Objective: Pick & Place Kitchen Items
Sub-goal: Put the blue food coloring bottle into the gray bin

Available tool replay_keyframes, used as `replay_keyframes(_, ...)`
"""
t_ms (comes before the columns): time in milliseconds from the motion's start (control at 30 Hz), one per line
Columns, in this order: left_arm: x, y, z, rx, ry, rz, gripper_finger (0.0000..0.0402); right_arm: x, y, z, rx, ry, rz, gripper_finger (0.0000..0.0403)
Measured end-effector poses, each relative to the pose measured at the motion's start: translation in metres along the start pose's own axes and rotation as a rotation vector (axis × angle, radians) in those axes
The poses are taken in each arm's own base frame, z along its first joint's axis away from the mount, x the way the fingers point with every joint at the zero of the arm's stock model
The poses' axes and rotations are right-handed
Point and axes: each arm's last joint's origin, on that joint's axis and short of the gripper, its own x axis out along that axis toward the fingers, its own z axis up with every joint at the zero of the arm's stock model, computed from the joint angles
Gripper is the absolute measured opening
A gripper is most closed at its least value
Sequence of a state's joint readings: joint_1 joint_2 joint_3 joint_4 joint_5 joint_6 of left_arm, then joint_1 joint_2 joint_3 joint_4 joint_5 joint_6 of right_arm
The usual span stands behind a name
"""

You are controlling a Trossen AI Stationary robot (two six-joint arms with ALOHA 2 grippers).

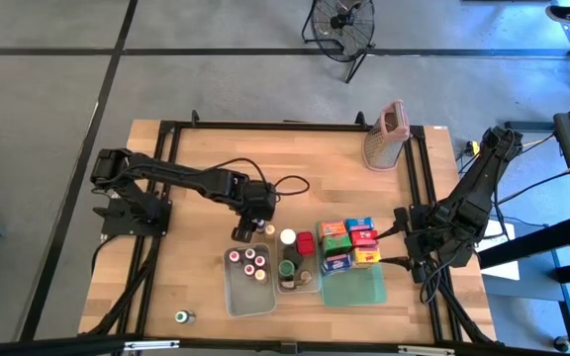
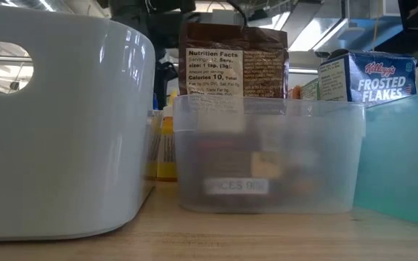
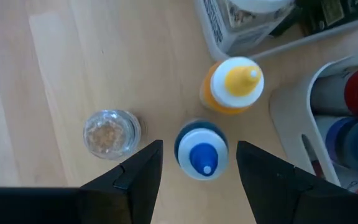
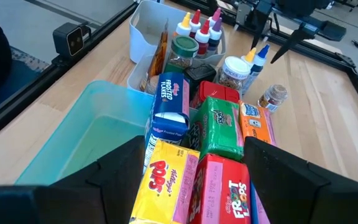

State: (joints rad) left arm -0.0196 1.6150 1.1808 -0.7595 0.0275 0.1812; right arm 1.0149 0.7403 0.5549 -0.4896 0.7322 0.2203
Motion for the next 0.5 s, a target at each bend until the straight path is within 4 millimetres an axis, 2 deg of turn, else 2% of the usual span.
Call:
replay_keyframes(267, 0.018, 0.0, 0.0, 0.019, 0.057, -0.009, 0.0199, 0.0, 0.0, 0.0, 0.0, 0.0, 0.0, 0.0275)
replay_keyframes(500, 0.019, 0.001, 0.0, 0.049, 0.055, -0.008, 0.0197, 0.0, 0.0, 0.0, 0.0, 0.0, 0.0, 0.0275)
